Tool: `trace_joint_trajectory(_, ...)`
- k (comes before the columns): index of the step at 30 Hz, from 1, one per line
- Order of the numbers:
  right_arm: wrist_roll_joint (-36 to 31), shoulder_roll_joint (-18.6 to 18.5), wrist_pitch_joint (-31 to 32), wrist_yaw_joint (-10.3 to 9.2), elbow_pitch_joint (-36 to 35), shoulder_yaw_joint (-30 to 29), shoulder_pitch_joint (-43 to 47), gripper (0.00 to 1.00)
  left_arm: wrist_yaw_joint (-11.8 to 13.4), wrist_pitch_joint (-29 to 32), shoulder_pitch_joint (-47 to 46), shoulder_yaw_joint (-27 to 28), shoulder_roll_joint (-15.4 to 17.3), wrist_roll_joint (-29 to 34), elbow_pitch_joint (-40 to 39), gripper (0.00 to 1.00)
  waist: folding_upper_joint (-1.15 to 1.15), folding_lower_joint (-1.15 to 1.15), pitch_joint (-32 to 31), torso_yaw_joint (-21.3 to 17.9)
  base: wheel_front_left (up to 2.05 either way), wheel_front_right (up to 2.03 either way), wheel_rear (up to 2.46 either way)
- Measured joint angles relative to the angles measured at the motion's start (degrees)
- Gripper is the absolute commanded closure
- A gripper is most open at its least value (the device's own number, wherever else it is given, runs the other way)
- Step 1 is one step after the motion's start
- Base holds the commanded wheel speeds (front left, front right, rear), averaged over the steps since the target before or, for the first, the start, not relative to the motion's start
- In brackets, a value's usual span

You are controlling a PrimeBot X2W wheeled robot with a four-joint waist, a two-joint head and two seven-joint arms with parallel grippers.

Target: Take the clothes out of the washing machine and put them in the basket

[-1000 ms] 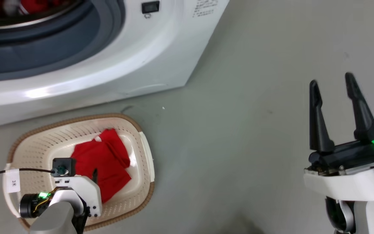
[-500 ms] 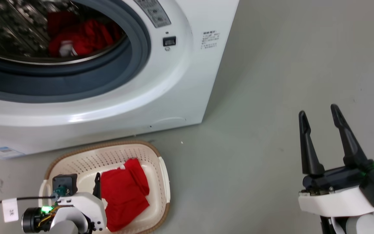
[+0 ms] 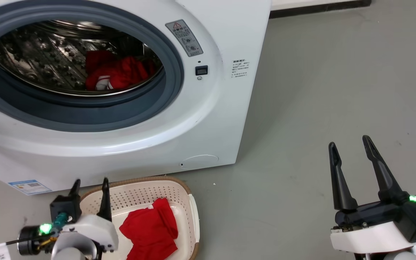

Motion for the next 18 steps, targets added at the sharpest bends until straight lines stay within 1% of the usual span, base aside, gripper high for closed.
trace_joint_trajectory(6, 0.1, 0.0, 0.0, 0.0, -0.3, 0.5, -0.1, 0.0, -1.7, 0.0, -2.1, 3.7, -0.8, 3.6, -5.0, 0.0, 0.0, 0.0, 0.7, 0.2, 0.0, 0.0, 0.0)
trace_joint_trajectory(11, 0.6, 0.0, 0.0, 0.0, -0.8, 1.4, -1.4, 0.0, -3.5, 0.0, -8.4, 5.5, 0.1, 5.7, -4.8, 0.0, 0.0, 0.01, 2.4, -0.3, 0.0, 0.0, 0.0)
trace_joint_trajectory(13, 0.7, 0.0, 0.0, 0.0, -1.3, 1.7, -2.2, 0.0, -4.5, 0.0, -11.9, 6.0, 0.8, 6.1, -4.0, 0.0, 0.0, 0.01, 3.5, -0.7, 0.0, 0.0, 0.0)
trace_joint_trajectory(14, 1.2, 0.0, 0.0, 0.0, -1.8, 2.0, -4.0, 0.0, -5.8, 0.0, -17.1, 6.1, 2.2, 7.0, -1.1, 0.0, 0.0, 0.02, 5.4, -1.4, 0.0, 0.0, 0.0)
trace_joint_trajectory(18, 1.8, 0.0, 0.0, 0.0, -2.7, 2.5, -6.3, 0.0, -7.8, 0.7, -25.5, 5.5, 4.4, 7.4, 5.1, 0.0, 0.0, 0.02, 8.4, -2.6, 0.0, 0.0, 0.0)
